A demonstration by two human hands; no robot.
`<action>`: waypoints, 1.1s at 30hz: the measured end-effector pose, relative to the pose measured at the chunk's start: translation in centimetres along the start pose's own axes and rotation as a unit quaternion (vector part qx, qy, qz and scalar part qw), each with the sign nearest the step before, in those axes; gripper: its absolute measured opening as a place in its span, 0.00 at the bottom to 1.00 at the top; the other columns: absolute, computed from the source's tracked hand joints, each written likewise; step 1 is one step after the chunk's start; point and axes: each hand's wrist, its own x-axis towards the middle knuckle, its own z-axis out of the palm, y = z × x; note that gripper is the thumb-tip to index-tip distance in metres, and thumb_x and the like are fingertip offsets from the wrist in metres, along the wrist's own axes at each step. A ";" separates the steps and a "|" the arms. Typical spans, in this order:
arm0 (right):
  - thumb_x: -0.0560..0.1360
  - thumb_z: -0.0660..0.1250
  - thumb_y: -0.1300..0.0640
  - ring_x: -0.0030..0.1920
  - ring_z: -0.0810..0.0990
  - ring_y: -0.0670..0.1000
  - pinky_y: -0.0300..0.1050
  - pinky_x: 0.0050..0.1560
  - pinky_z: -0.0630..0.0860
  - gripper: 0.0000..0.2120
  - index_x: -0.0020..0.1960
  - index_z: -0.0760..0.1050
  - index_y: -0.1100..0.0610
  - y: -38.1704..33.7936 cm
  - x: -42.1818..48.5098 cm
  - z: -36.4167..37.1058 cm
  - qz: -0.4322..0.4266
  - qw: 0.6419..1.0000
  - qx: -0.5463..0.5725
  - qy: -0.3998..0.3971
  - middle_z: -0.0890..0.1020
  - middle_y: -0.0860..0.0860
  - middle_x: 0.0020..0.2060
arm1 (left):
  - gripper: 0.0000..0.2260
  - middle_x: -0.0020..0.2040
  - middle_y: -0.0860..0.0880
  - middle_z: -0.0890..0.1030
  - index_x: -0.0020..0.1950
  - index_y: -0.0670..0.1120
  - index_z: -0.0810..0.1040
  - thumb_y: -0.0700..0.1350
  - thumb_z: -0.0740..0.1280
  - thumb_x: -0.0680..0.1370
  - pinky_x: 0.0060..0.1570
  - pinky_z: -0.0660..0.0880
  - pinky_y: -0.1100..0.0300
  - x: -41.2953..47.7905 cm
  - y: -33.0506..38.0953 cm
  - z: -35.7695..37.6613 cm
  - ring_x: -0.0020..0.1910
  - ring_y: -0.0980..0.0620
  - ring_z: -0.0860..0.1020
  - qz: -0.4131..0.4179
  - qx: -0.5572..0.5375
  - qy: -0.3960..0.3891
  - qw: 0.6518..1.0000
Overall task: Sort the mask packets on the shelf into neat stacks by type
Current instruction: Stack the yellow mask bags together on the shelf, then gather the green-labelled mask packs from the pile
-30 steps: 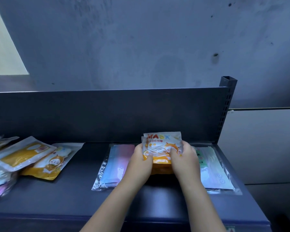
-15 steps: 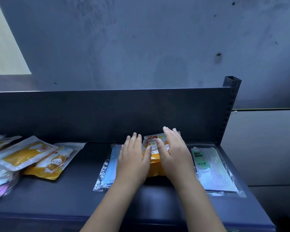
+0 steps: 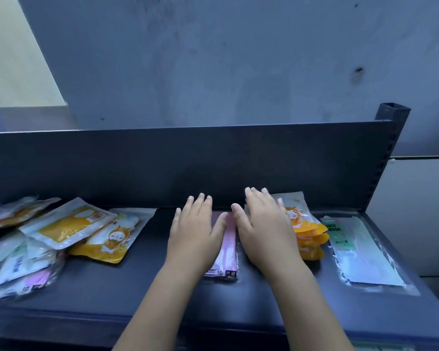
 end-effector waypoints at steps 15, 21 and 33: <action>0.85 0.56 0.44 0.81 0.60 0.53 0.48 0.78 0.54 0.25 0.78 0.66 0.56 -17.3 -0.2 11.9 0.024 0.992 0.057 -0.111 0.71 0.51 0.76 | 0.30 0.84 0.51 0.58 0.83 0.48 0.61 0.62 0.53 0.84 0.81 0.47 0.48 1.9 -21.0 -8.8 0.84 0.50 0.50 -0.044 0.046 -0.003 0.998; 0.84 0.58 0.46 0.66 0.72 0.54 0.49 0.68 0.66 0.16 0.63 0.75 0.55 -24.4 -1.2 16.5 0.029 0.989 0.046 -0.136 0.78 0.49 0.61 | 0.27 0.82 0.51 0.64 0.79 0.49 0.67 0.61 0.54 0.84 0.80 0.48 0.46 0.9 -28.4 -11.6 0.83 0.49 0.54 -0.054 0.032 -0.003 0.998; 0.81 0.63 0.48 0.65 0.73 0.54 0.54 0.59 0.76 0.18 0.65 0.78 0.58 -37.7 -3.5 24.9 -0.090 0.984 0.053 -0.145 0.79 0.51 0.62 | 0.28 0.80 0.48 0.67 0.79 0.49 0.66 0.61 0.58 0.83 0.80 0.54 0.43 -1.9 -43.4 -17.7 0.81 0.46 0.60 -0.099 0.077 0.008 0.992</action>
